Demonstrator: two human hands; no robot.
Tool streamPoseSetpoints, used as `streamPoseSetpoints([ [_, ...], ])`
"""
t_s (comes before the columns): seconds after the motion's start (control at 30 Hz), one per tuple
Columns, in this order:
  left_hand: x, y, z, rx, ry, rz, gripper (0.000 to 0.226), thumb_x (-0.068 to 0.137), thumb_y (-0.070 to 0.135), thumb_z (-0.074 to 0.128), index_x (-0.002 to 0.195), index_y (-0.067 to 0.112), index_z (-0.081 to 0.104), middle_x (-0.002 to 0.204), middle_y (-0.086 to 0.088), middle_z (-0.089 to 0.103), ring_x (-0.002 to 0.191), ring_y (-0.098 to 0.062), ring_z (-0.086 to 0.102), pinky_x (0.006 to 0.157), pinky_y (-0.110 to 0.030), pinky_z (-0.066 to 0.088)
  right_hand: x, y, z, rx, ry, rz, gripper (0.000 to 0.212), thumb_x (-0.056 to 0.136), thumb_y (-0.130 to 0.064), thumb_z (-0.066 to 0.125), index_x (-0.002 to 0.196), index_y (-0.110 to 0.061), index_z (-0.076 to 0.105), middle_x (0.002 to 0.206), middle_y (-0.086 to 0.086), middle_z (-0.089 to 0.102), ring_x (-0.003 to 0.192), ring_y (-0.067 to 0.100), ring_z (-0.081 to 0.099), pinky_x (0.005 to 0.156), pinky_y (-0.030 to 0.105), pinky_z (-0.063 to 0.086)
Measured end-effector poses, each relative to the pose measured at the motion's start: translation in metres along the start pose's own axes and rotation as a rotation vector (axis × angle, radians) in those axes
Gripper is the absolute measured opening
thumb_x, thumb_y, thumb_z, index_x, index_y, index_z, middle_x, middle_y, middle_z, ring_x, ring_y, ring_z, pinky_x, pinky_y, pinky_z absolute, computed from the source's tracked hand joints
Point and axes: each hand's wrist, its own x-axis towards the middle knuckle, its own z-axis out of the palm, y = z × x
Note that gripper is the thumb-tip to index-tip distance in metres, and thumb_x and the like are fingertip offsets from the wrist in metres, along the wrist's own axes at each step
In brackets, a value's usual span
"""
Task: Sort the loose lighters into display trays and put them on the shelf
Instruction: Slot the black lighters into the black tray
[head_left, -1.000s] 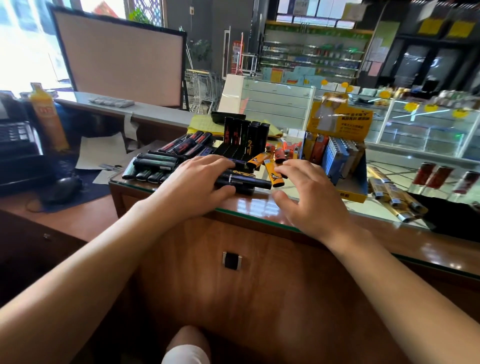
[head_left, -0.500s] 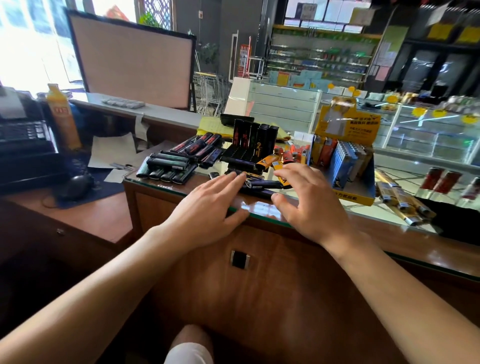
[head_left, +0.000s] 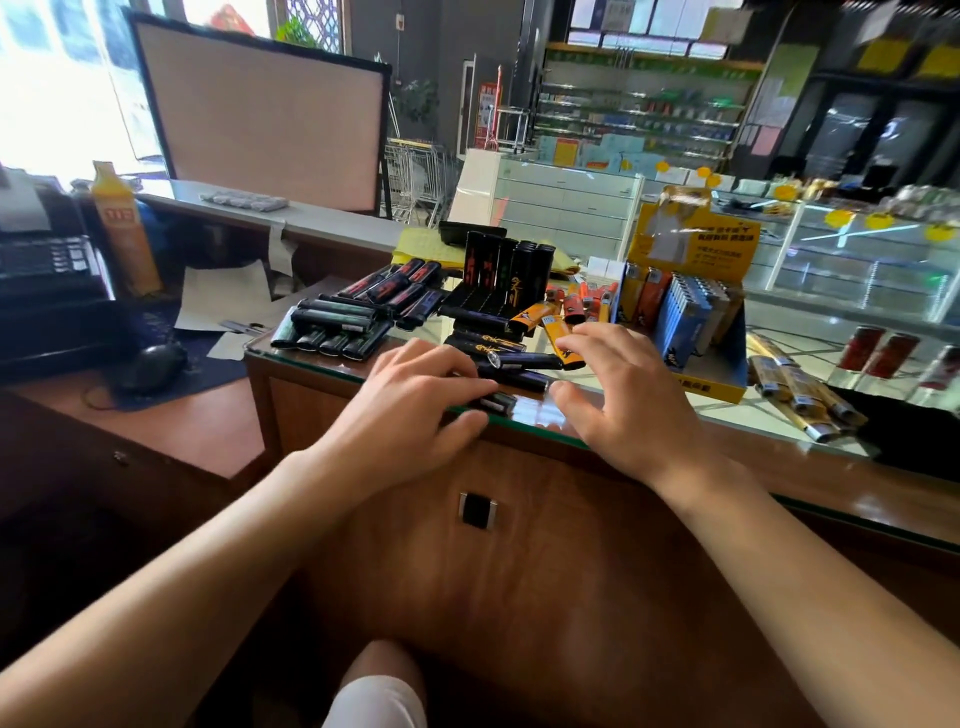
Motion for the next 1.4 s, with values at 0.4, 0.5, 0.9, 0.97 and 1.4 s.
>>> streamPoseSetpoints([
  [0.4, 0.051, 0.026, 0.009, 0.137, -0.402, -0.100, 0.101, 0.067, 0.093, 0.017, 0.154, 0.042, 0.017, 0.164, 0.005, 0.013, 0.152, -0.020, 0.003, 0.121, -0.052, 0.011, -0.015, 0.012, -0.006, -0.212, -0.065, -0.052, 0.066, 0.092, -0.057, 0.030, 0.142, -0.020, 0.050, 0.147, 0.003, 0.047, 0.142, 0.023, 0.030, 0.115, 0.039, 0.025],
  [0.5, 0.053, 0.019, 0.014, 0.163, -0.536, -0.096, 0.102, 0.064, 0.096, 0.012, 0.154, 0.047, 0.004, 0.166, 0.004, 0.007, 0.152, -0.020, 0.002, 0.121, -0.054, 0.007, -0.015, 0.012, -0.006, -0.221, -0.080, -0.057, 0.067, 0.090, -0.058, 0.028, 0.144, -0.022, 0.047, 0.149, 0.004, 0.045, 0.144, 0.023, 0.028, 0.116, 0.039, 0.023],
  [0.9, 0.022, -0.004, 0.013, 0.216, -0.207, 0.072, 0.075, 0.089, 0.072, 0.026, 0.150, 0.029, 0.027, 0.138, 0.002, 0.045, 0.127, -0.025, 0.044, 0.106, -0.045, 0.038, -0.014, 0.011, -0.005, -0.208, -0.043, -0.073, 0.063, 0.093, -0.054, 0.031, 0.141, -0.019, 0.051, 0.143, 0.004, 0.050, 0.138, 0.024, 0.035, 0.112, 0.039, 0.029],
  [0.97, 0.025, -0.002, 0.012, 0.188, -0.235, 0.028, 0.079, 0.086, 0.076, 0.023, 0.154, 0.034, 0.020, 0.140, 0.002, 0.042, 0.129, -0.024, 0.041, 0.108, -0.044, 0.036, -0.014, 0.010, -0.004, -0.211, -0.035, -0.076, 0.062, 0.093, -0.054, 0.031, 0.139, -0.018, 0.052, 0.142, 0.004, 0.051, 0.137, 0.024, 0.037, 0.112, 0.039, 0.030],
  [1.4, 0.013, -0.003, 0.028, 0.212, 0.095, 0.293, 0.041, 0.096, 0.049, 0.051, 0.129, 0.025, 0.058, 0.112, -0.003, 0.063, 0.099, -0.027, 0.059, 0.078, -0.044, 0.050, -0.016, 0.009, -0.005, -0.205, -0.019, -0.081, 0.061, 0.093, -0.053, 0.032, 0.137, -0.017, 0.054, 0.140, 0.004, 0.051, 0.133, 0.022, 0.039, 0.107, 0.037, 0.034],
])
